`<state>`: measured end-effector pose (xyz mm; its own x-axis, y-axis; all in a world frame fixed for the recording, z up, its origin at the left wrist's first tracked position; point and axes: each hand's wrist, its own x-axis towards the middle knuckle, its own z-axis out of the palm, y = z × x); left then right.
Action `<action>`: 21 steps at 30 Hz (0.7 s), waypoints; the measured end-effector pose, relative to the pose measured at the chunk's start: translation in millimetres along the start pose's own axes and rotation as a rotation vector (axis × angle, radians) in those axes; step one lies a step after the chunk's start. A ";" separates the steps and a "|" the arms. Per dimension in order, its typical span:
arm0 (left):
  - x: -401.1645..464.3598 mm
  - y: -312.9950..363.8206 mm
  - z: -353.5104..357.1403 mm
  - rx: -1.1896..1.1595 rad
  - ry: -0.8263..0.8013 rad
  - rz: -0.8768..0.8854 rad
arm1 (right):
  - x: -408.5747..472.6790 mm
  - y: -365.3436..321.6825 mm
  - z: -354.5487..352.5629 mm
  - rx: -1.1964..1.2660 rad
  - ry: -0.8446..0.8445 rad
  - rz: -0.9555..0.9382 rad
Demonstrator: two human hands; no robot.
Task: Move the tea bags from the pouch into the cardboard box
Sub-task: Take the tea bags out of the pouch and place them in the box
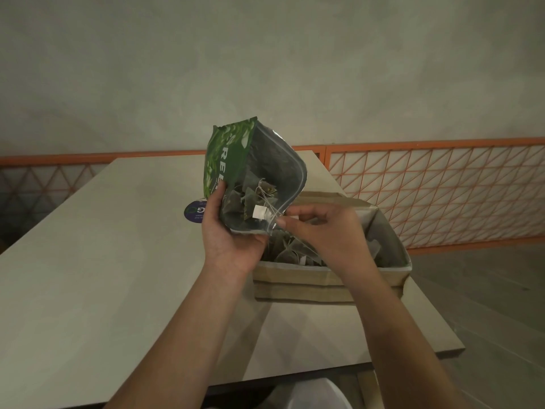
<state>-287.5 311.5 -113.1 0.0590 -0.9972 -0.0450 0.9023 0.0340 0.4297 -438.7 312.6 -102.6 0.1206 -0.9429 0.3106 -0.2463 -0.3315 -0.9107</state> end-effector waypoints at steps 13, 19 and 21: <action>2.3 0.3 -2.9 -0.027 0.000 0.015 | 1.9 11.0 2.4 -0.320 0.018 -0.299; 1.9 0.0 -2.8 -0.047 0.003 0.021 | 0.7 11.9 -0.1 -0.346 0.034 -0.360; 2.0 0.5 -2.9 -0.054 0.005 0.023 | 0.9 15.2 -1.8 -0.353 0.039 -0.369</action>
<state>-285.8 309.6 -115.6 0.0822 -0.9958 -0.0406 0.9226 0.0606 0.3810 -444.0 306.6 -115.7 0.2267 -0.7593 0.6100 -0.5043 -0.6273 -0.5934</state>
